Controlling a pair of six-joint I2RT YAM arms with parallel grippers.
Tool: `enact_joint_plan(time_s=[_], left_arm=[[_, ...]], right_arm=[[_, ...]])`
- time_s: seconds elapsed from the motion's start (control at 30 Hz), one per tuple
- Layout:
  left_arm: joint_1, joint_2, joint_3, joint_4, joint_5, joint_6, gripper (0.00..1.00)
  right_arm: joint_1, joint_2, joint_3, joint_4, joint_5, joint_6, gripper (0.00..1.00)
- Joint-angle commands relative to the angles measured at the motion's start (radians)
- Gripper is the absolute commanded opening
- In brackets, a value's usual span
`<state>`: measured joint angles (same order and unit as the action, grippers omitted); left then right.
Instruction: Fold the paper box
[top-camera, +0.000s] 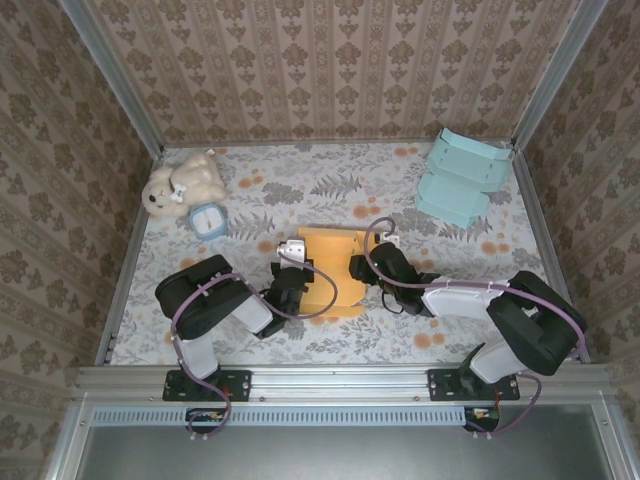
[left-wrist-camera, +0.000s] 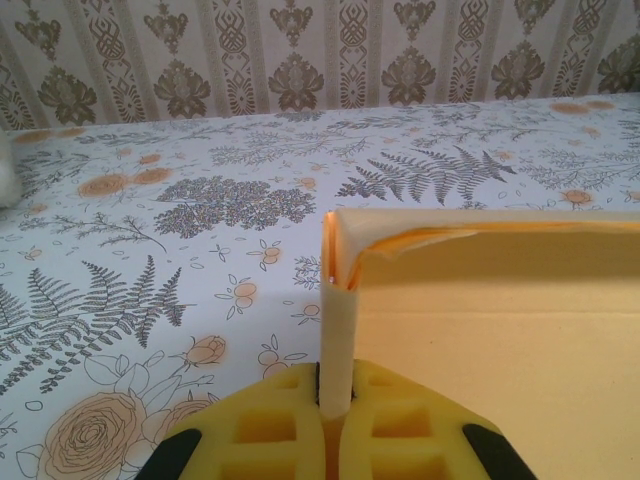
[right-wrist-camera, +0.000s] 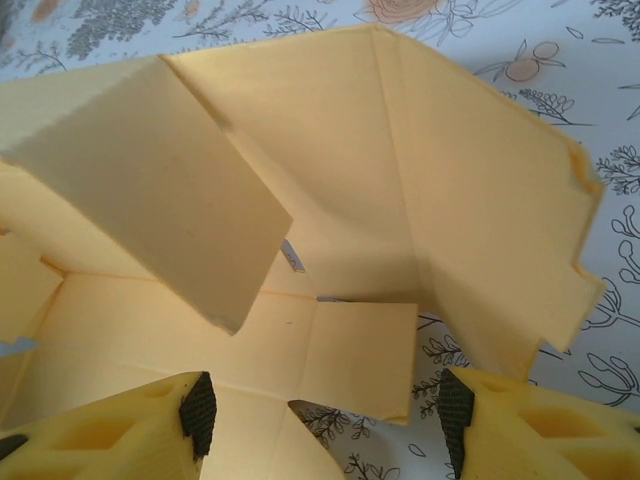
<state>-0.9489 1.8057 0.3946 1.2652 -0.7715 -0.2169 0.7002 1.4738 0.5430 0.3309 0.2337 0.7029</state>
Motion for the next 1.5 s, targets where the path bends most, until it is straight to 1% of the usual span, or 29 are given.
enact_joint_plan(time_s=[0.0,0.2,0.33,0.53,0.67,0.73,0.9,1.1,1.2,1.3,1.37,1.47], left_arm=[[-0.009,0.016,-0.002,0.030,-0.006,-0.038,0.00],[-0.011,0.027,0.003,0.030,-0.005,-0.042,0.00],[-0.010,0.028,0.004,0.029,0.004,-0.043,0.00],[-0.014,0.042,0.009,0.030,0.017,-0.050,0.00],[-0.014,0.045,0.010,0.030,0.014,-0.052,0.00],[-0.014,0.046,0.010,0.030,0.011,-0.052,0.00],[-0.015,0.054,0.018,0.030,0.014,-0.053,0.00],[-0.017,0.060,0.026,0.028,0.020,-0.063,0.00],[-0.017,0.058,0.021,0.028,0.015,-0.064,0.00],[-0.017,0.051,0.014,0.029,0.011,-0.061,0.00],[-0.017,0.046,0.009,0.030,0.012,-0.059,0.00],[-0.012,0.036,0.003,0.031,0.022,-0.045,0.00]], right_arm=[[-0.007,0.021,0.006,-0.001,0.033,0.000,0.64],[-0.008,0.063,0.020,0.008,0.024,0.008,0.64],[-0.020,0.081,0.008,0.050,0.027,0.024,0.64],[-0.030,0.121,-0.016,0.222,-0.070,0.003,0.63],[-0.029,0.124,-0.026,0.299,-0.141,0.009,0.62],[-0.025,0.107,-0.034,0.318,-0.157,0.002,0.60],[0.016,0.094,-0.011,0.285,-0.141,-0.061,0.59],[0.049,0.188,0.024,0.315,-0.154,-0.053,0.58],[0.051,0.206,0.025,0.330,-0.158,-0.048,0.58],[0.053,0.171,0.016,0.309,-0.144,-0.059,0.58],[0.056,0.118,0.002,0.274,-0.129,-0.073,0.58],[0.076,0.016,-0.004,0.150,-0.078,-0.114,0.58]])
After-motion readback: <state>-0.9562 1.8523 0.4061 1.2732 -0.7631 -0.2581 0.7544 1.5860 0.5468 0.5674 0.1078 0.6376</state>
